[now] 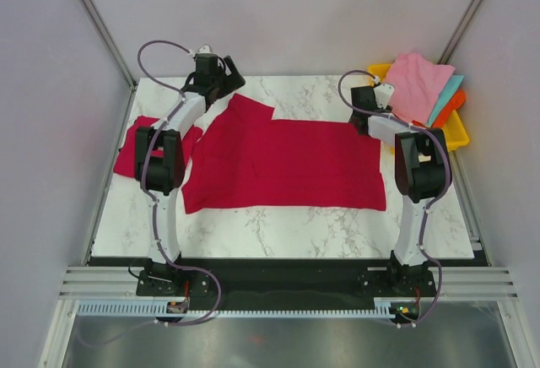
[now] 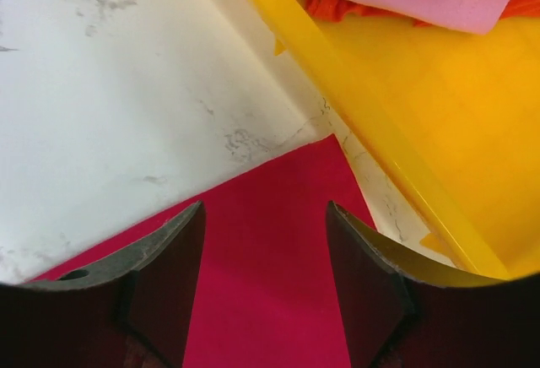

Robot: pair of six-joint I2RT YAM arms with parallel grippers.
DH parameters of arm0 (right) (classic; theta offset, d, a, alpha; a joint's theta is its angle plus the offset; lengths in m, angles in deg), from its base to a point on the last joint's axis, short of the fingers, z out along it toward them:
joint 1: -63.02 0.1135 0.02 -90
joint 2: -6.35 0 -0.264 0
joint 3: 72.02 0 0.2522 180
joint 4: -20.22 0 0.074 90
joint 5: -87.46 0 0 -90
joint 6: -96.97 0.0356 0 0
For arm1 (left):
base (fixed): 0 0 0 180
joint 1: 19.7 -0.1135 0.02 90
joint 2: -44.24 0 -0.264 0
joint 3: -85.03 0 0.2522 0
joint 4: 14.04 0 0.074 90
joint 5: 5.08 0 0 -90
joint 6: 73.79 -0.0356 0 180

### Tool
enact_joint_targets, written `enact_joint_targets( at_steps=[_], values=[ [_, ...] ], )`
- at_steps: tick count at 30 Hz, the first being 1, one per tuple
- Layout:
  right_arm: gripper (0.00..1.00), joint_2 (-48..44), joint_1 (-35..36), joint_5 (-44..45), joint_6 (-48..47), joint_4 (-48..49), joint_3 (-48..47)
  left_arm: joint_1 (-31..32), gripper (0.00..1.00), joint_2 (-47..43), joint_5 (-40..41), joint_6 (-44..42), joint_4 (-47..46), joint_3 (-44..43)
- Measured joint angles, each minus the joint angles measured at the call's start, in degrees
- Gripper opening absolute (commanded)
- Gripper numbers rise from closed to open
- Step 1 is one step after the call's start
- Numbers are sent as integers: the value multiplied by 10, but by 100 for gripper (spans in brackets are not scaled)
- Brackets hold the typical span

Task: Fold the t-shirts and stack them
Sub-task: Fold the tshirt

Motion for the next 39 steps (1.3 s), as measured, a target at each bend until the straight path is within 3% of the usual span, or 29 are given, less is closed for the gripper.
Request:
enact_joint_targets(
  at_steps=[7, 21, 23, 27, 30, 39],
  values=[
    [66, 62, -19, 6, 0, -50, -60, -4, 97, 95, 9, -32, 51, -137],
    [57, 107, -27, -12, 5, -119, -140, -26, 96, 157, -5, -36, 104, -159],
    [49, 107, -27, -14, 5, -119, -140, -25, 96, 157, -5, -38, 107, -160],
    [14, 107, -26, -27, 4, -119, -141, -25, 96, 157, -7, -40, 108, -171],
    [2, 107, -25, -35, 4, -120, -141, -25, 94, 157, -10, -41, 108, -183],
    [0, 107, -24, -37, 3, -121, -142, -25, 88, 185, -20, -43, 108, -199]
  ],
)
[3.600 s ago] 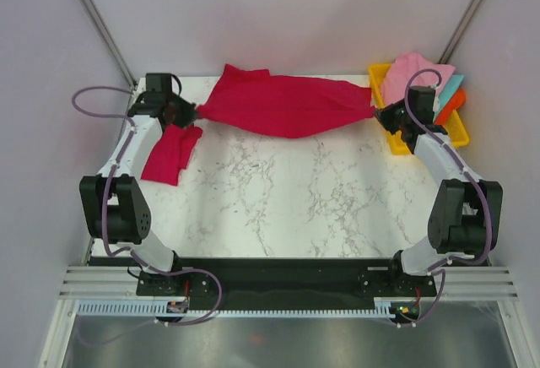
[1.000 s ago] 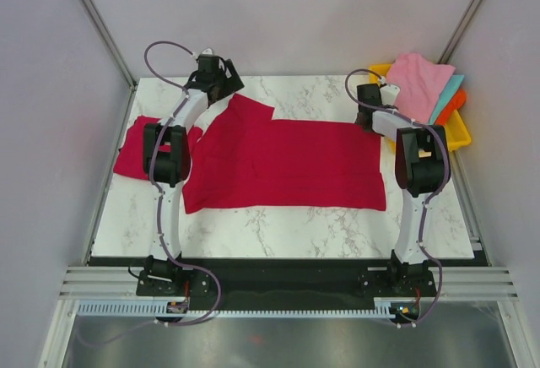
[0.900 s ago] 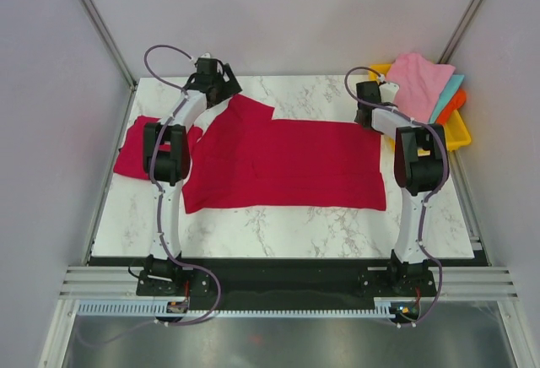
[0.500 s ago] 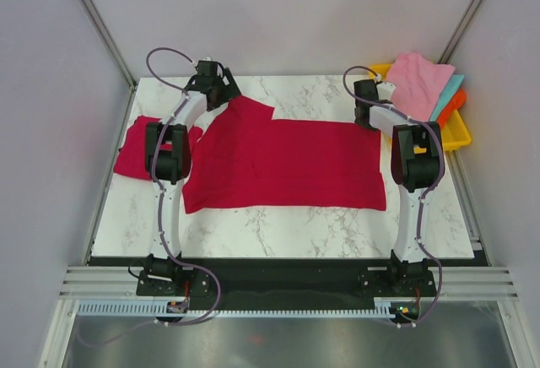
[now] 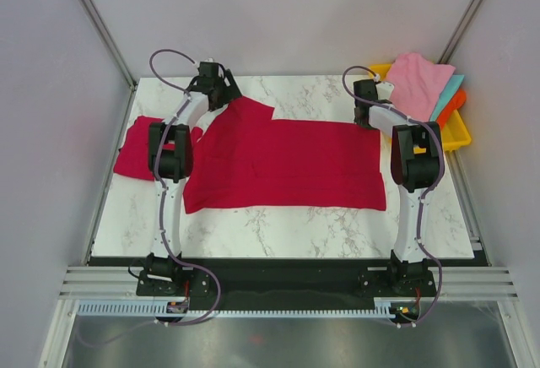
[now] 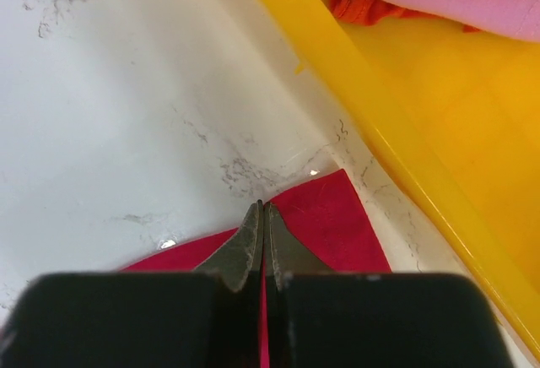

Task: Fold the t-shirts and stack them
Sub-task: Fold the tshirt

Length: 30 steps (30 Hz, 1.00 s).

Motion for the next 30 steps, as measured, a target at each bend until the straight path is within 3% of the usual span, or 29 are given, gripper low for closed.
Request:
enact_joint_targets(
  at_steps=[5, 9, 14, 15, 17, 19, 25, 30],
  values=[
    [0, 0, 5, 8, -1, 0, 1, 0, 74, 15, -11, 2, -1, -12],
    [0, 0, 7, 15, -1, 3, 3, 2, 49, 22, -17, 5, 3, -16],
    [0, 0, 7, 18, -1, 6, 5, 4, 41, 40, -32, 5, 6, -35],
    [0, 0, 7, 18, -1, 7, 5, 4, 32, 41, -32, 5, 7, -37],
    [0, -1, 7, 19, -1, 8, 7, 4, 24, 45, -34, 5, 7, -41],
    [0, -2, 7, 19, -1, 11, 9, 4, 4, 47, -37, 5, 10, -42],
    [0, -10, 9, 22, 0, 26, 26, 0, 2, 45, -37, 6, 11, -37],
    [0, -21, 15, 23, -1, 39, 47, -14, 2, 14, -47, 19, -18, 23]
  ],
)
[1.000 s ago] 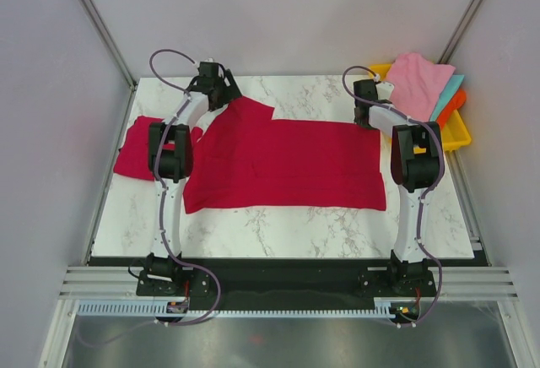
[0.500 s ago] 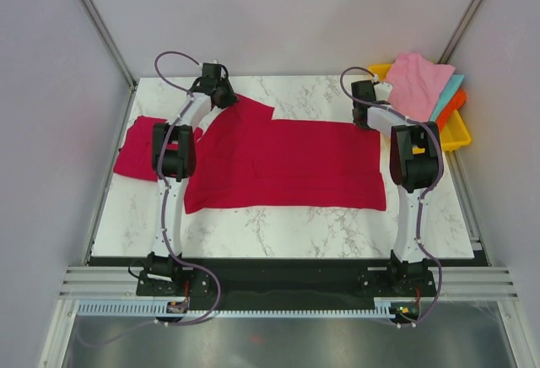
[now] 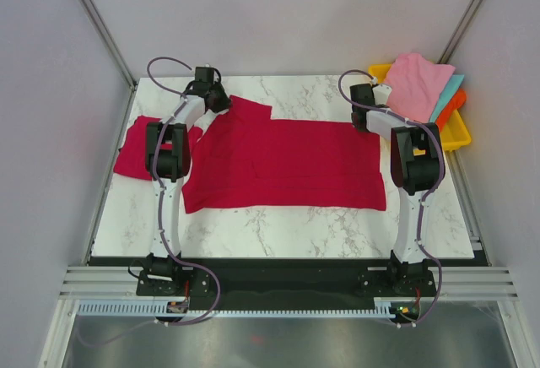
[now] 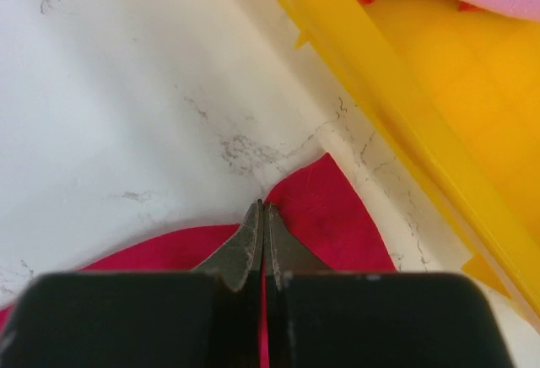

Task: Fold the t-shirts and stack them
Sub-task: Fold the tshirt

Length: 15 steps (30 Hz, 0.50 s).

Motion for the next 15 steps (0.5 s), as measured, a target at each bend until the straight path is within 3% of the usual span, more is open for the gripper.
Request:
enact_joint_targets(
  at_steps=[5, 15],
  values=[
    [0, -12, 10, -2, 0, 2, 14, -24, 2, -33, -8, 1, -15, 44],
    [0, -72, 18, -9, 0, 12, 52, -30, 2, -63, -38, 1, -61, 50]
  ],
)
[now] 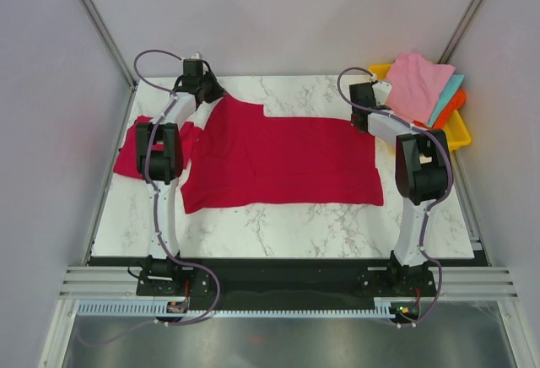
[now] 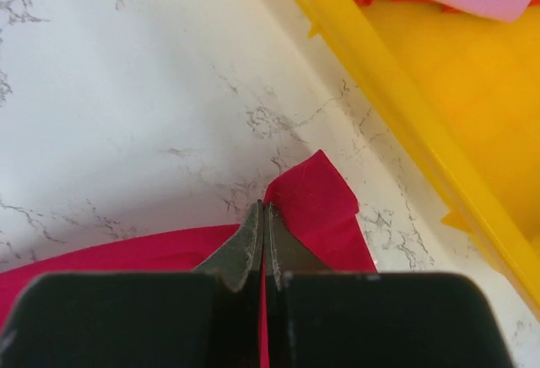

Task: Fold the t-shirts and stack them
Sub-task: Fold the tshirt

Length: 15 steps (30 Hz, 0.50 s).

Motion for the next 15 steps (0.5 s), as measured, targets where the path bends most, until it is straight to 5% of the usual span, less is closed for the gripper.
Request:
enact_joint_targets(
  at_steps=[15],
  values=[
    [0, -34, -10, 1, 17, 9, 27, 2, 2, -57, -21, 0, -56, 97]
  ],
)
